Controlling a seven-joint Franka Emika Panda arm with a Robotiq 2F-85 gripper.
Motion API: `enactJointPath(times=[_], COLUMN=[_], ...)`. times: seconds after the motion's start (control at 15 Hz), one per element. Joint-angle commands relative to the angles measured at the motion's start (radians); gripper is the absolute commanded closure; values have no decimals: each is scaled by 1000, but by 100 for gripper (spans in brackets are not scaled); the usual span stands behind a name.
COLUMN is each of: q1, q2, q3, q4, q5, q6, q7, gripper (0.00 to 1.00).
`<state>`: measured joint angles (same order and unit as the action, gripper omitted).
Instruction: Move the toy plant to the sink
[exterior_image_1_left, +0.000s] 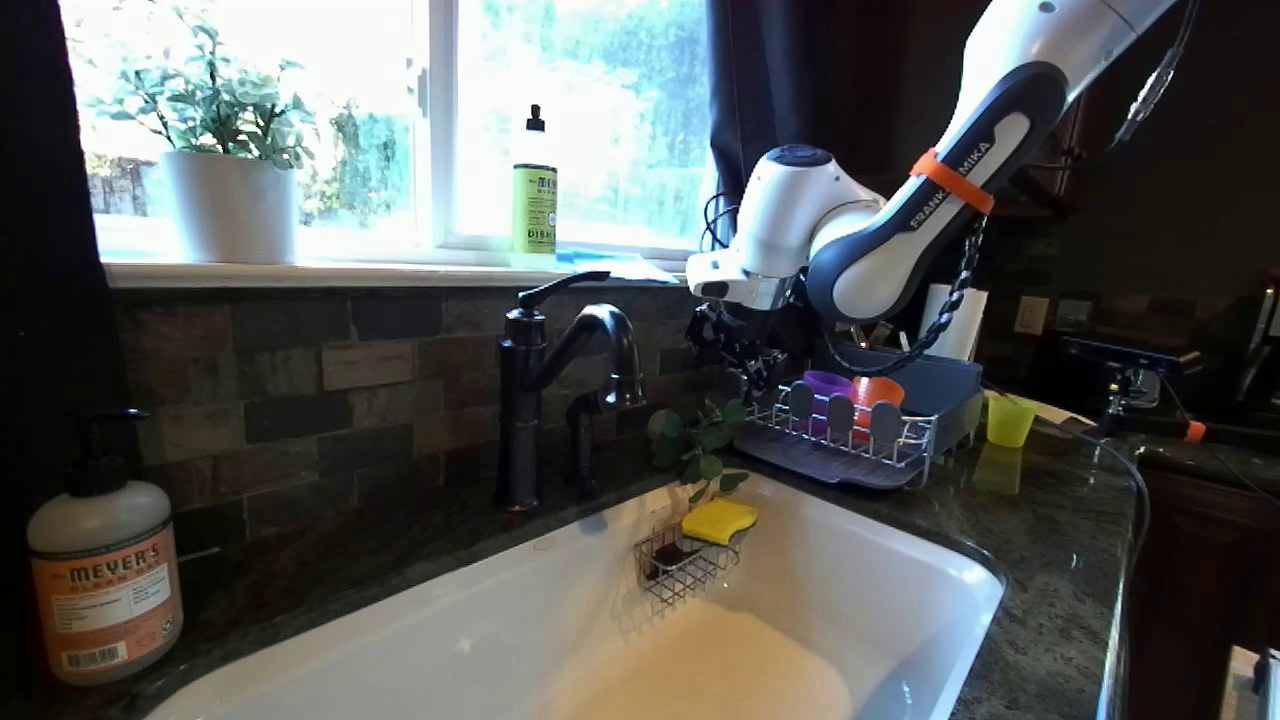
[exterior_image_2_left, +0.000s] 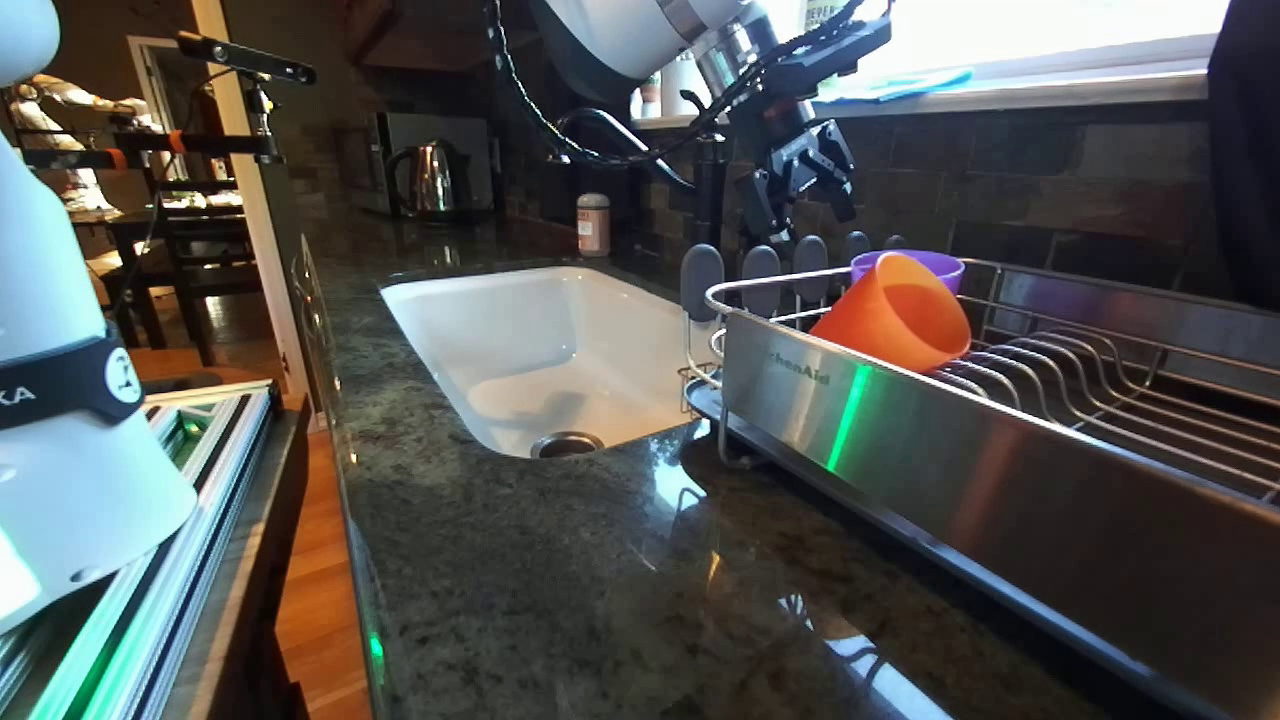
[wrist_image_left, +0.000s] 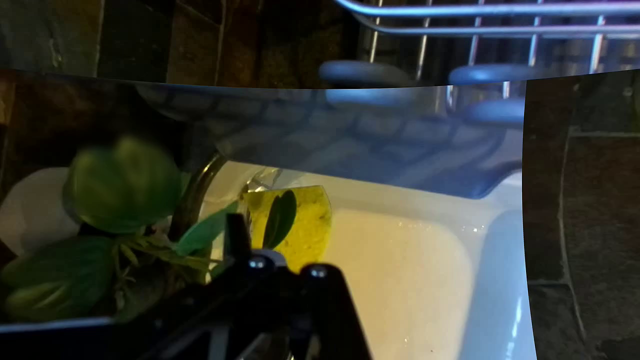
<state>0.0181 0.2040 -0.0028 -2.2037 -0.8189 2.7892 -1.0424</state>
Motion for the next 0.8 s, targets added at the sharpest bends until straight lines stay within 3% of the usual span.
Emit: enactJointPath(times=[0.0, 0.4, 0.73], q1=[-9, -10, 6], q2=[-1, 3, 39], q3=[10, 10, -14], q4=[1, 2, 25], q5=[2, 2, -70], q6=[-3, -3, 36], q7=[-3, -8, 25], gripper=[0, 0, 0])
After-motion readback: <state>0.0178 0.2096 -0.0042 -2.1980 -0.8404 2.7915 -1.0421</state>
